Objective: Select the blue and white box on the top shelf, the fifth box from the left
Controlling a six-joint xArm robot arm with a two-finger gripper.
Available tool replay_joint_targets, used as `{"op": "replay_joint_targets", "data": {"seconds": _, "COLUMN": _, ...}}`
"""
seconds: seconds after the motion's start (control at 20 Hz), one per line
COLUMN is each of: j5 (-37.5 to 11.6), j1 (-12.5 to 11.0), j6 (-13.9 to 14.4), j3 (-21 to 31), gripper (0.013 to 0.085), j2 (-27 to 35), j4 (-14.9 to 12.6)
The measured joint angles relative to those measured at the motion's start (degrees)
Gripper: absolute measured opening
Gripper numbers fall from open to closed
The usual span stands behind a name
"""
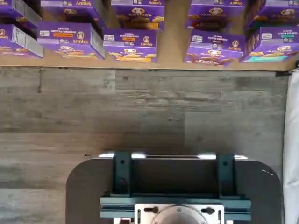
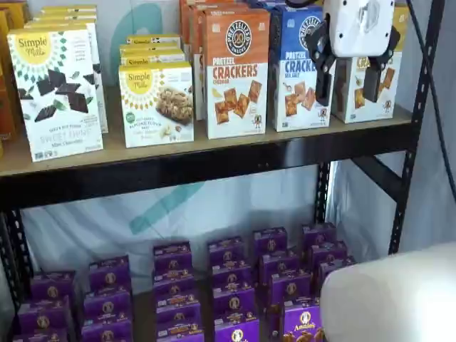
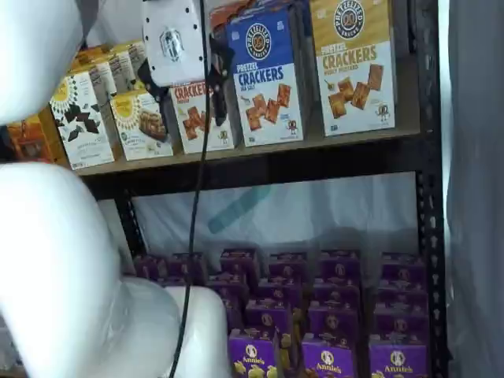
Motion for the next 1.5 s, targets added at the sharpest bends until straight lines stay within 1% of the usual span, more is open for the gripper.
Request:
{"op": "replay_joint_targets", "data": {"seconds": 0.05, "j5": 0.92, "j1": -0.35, "j6": -0.14, "j3": -0.47, "gripper": 0.0850, "j2": 0.51, "j4": 0.41}}
{"op": "replay_joint_targets", "data": {"seconds": 0.1, "j5": 2.83, "j1": -1.38, "j6": -0.52, "j3": -1.42, "gripper": 0.0850, "j2": 1.68, "j4": 1.52}}
{"op": "replay_joint_targets", "data": {"seconds": 0.15, "j5": 3.51, "j1": -1.84, "j6": -0.72, "j3": -1.71, "gripper": 0.0850, "j2": 2.07, "j4": 2.07}}
{"op": "replay_joint_targets", "data": {"seconds": 0.35, "j5": 3.14, "j1": -1.88, "j6": -0.85, "j3": -1.26, "gripper": 0.0850, "j2": 2.05, "j4": 2.09}}
{"op": "replay_joint_targets", "data": {"seconds": 0.45, "j5": 1.59, "j1": -1.15, "j6": -0.69, "j3": -0.44, "gripper": 0.0850, "j2": 1.58, "j4": 1.11}}
{"op": "replay_joint_targets", "data": {"seconds": 0.65, "j5": -2.23, "j1": 0.70, "j6": -0.08, "j3": 1.09, "gripper": 0.0850, "j2": 1.26, "j4": -1.81}}
{"op": "replay_joint_targets", "data": {"seconds": 0.85, "j5": -5.97, "j1": 1.23, "j6": -0.02, "j3": 1.35, "gripper": 0.0850, "j2": 1.86, "j4": -3.52}}
{"op": "replay_joint_targets", "data": {"seconds": 1.05, "j5": -9.79, "j1": -0.16, "j6": -1.31, "j3": -0.11, "gripper": 0.0850, "j2": 3.58, "j4": -3.93}}
{"op": "replay_joint_targets", "data": {"seconds": 1.2, "j5": -12.18, "j1": -1.37, "j6": -2.33, "j3": -1.79, "gripper": 0.0850, "j2": 5.41, "j4": -3.60}}
{"op": "replay_joint_targets", "data": {"seconds": 1.35, "j5": -13.62, "j1": -2.50, "j6": -3.25, "j3": -3.72, "gripper": 0.0850, "j2": 7.50, "j4": -2.85}}
{"op": "replay_joint_targets", "data": {"seconds": 1.5, "j5": -14.66, "j1": -3.03, "j6": -3.70, "j3": -5.42, "gripper": 0.0850, "j2": 9.29, "j4": -2.48}}
